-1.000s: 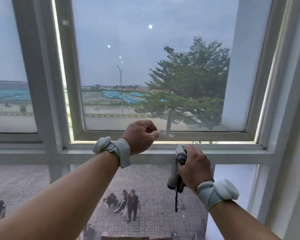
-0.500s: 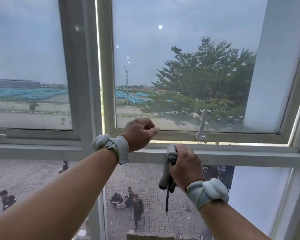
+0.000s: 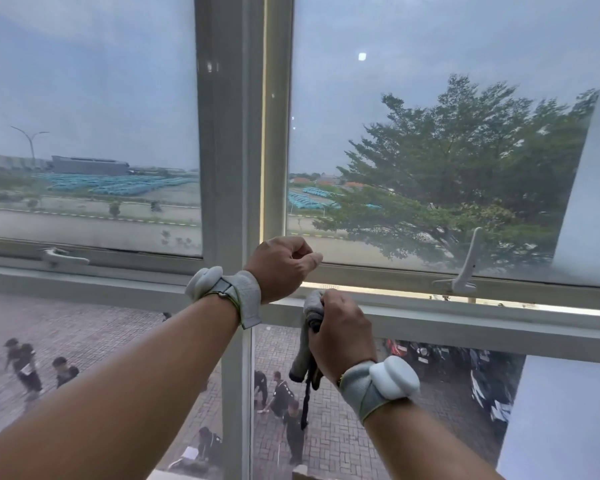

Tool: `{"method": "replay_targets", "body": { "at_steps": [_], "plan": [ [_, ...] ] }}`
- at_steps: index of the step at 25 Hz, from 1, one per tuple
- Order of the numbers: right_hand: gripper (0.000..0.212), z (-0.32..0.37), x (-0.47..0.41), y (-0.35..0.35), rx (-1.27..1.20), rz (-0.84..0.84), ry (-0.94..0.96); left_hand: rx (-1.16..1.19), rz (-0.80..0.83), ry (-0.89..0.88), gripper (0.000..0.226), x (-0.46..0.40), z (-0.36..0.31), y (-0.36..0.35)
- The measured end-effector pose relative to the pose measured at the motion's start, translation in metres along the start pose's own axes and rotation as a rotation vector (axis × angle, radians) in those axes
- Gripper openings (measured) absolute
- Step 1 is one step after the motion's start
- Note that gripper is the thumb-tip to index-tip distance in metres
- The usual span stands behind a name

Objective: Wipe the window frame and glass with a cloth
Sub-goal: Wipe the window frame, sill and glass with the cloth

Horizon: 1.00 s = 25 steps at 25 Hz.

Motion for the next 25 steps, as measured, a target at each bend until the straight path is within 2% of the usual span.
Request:
{"method": "replay_targets", "body": {
  "at_steps": [11,18,25],
  "plan": [
    [0.018,0.048,-0.012,-0.061,-0.064,0.123,0.035,-0.050,-0.021,0.051,0.026,0.006,0.033,0.029],
    [0.015,0.064,-0.015,-0.083,-0.097,0.088,0.087,-0.043,-0.050,0.031,0.024,0.015,0.036,0.044],
    [0.013,0.068,-0.017,-0.077,-0.162,0.107,0.036,-0.070,-0.048,0.052,0.023,0.028,0.035,0.058]
  ]
}}
Point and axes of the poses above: each hand's wrist, its own x-axis away from the middle knuckle, its own y-axis out of the back of the hand, z = x × y, the point moved 3 cm from there along -x, towards the middle knuckle, and after that the axes turned 15 degrees about -x, right-handed, at the moved point
